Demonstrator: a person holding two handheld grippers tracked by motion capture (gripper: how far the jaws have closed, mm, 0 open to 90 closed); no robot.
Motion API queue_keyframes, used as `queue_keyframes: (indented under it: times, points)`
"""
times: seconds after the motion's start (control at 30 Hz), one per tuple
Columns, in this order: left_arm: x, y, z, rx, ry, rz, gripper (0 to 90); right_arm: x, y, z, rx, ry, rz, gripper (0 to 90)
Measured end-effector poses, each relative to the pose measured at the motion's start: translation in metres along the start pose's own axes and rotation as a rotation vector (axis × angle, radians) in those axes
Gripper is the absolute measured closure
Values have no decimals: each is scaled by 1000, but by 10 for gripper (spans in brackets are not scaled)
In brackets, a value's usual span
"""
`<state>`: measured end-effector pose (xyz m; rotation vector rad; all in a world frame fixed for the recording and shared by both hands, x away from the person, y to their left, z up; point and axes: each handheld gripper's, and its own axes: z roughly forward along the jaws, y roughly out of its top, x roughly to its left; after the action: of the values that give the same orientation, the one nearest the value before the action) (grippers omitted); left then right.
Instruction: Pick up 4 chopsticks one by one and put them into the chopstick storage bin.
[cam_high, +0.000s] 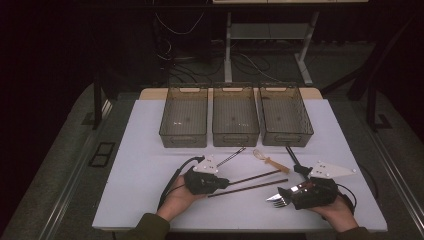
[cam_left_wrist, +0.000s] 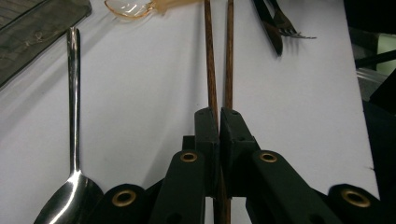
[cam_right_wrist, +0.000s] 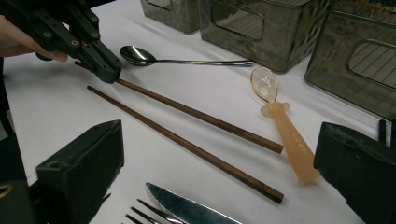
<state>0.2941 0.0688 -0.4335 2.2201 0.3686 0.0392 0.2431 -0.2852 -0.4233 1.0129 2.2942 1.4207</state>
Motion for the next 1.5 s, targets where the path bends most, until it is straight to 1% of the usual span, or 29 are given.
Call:
queue_keyframes:
  times: [0.03, 0.07, 0.1, 0.17, 0.2, 0.27, 0.4, 0.47, 0.8, 0.93, 1.2, 1.3, 1.5]
  points:
    - [-1, 0, -2, -5, -3, -11, 859, 0, 0, 0, -1, -3, 0, 20]
    - [0, 0, -3, -7, -6, -10, 859, 0, 0, 0, -1, -5, -3, 20]
    - [-1, 0, -5, -13, -7, -19, 859, -1, -1, 1, 0, -8, -6, 20]
    - [-2, 0, -9, -22, -2, -10, 859, -4, -2, 2, 2, -14, 0, 20]
    - [-2, 1, -11, -28, -1, -10, 859, -6, -3, 3, 10, -17, 7, 20]
    - [-2, 1, -14, -39, -2, -14, 859, -8, -4, 6, 21, -21, 3, 20]
    - [-1, 0, -22, -53, 3, -24, 859, -8, -4, 9, 31, -23, 10, 20]
    - [-1, -1, -25, -58, 6, -24, 859, -8, -4, 10, 37, -23, 5, 20]
    - [2, -1, -44, -99, 23, -38, 859, -8, -4, 9, 31, -24, 9, 20]
    - [4, -2, -50, -117, 33, -47, 859, -8, -4, 9, 29, -25, 8, 20]
    - [11, -6, -65, -157, 69, -73, 859, -9, -4, 9, 29, -23, 5, 20]
    - [15, -8, -70, -165, 84, -79, 859, -8, -4, 8, 29, -22, 8, 20]
    - [19, -11, -77, -172, 100, -89, 859, -8, -4, 8, 29, -22, 6, 20]
